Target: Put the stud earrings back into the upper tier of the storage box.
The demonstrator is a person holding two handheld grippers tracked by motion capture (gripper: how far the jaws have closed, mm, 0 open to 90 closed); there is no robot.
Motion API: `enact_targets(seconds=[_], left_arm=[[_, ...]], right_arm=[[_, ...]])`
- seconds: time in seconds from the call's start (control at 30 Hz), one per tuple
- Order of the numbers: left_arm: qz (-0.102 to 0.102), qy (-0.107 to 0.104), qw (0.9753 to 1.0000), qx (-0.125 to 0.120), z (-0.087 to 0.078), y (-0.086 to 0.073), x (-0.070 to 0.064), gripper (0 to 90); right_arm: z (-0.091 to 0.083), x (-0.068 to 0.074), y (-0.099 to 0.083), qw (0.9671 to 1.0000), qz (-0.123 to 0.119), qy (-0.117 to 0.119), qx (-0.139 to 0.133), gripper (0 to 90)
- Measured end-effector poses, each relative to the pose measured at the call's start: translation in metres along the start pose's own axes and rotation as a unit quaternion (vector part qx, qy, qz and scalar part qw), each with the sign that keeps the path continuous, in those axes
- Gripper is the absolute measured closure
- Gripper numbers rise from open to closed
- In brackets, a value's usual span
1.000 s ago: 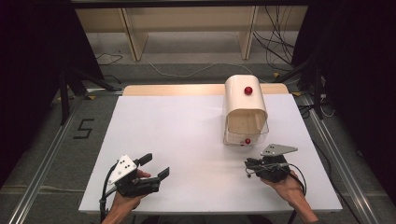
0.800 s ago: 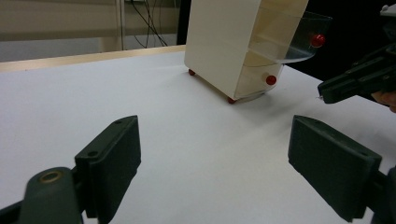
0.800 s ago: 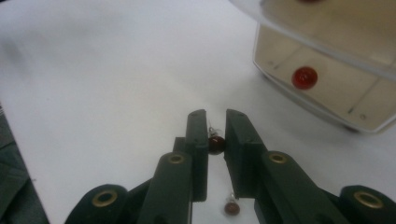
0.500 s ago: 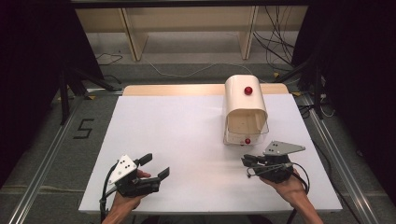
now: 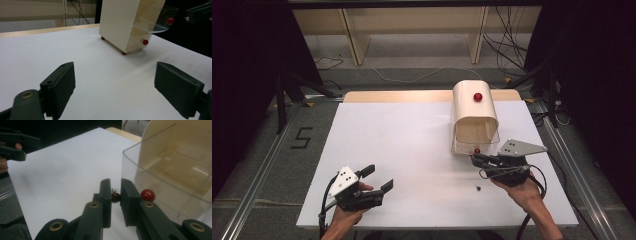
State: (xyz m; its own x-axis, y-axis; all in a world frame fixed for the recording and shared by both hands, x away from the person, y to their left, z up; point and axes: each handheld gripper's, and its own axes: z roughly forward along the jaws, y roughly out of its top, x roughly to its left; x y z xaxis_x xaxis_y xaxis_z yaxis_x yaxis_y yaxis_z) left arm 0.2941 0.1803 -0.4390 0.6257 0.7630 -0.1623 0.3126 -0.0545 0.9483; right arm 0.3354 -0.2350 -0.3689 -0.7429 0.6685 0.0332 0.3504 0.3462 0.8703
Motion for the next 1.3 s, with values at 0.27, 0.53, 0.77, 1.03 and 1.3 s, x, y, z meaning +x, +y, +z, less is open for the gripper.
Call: enact_targets(seconds=[0.27,0.53,0.77,1.03,1.3], left_arm=[[0.000,0.001,1.0000,-0.001,0.000,0.000,0.000,16.5],[-0.001,0.001,1.0000,-0.001,0.000,0.000,0.000,16.5],[-0.002,0.002,1.0000,-0.002,-0.001,0.000,0.001,16.5],[0.000,0.002,1.0000,-0.007,-0.001,0.000,0.001,16.4],[0.000,0.002,1.0000,-0.007,-0.001,0.000,0.001,16.4]], right_arm=[[-0.004,-0.006,0.015,0.9998,0.002,-0.008,-0.019,80.0],[-0.008,-0.014,0.026,0.9993,0.005,-0.017,-0.033,80.0],[-0.005,-0.024,0.030,0.9986,0.018,-0.026,-0.042,80.0],[0.005,-0.035,0.033,0.9981,0.028,-0.039,-0.039,79.9],[0.011,-0.042,0.034,0.9974,0.038,-0.052,-0.030,79.8]])
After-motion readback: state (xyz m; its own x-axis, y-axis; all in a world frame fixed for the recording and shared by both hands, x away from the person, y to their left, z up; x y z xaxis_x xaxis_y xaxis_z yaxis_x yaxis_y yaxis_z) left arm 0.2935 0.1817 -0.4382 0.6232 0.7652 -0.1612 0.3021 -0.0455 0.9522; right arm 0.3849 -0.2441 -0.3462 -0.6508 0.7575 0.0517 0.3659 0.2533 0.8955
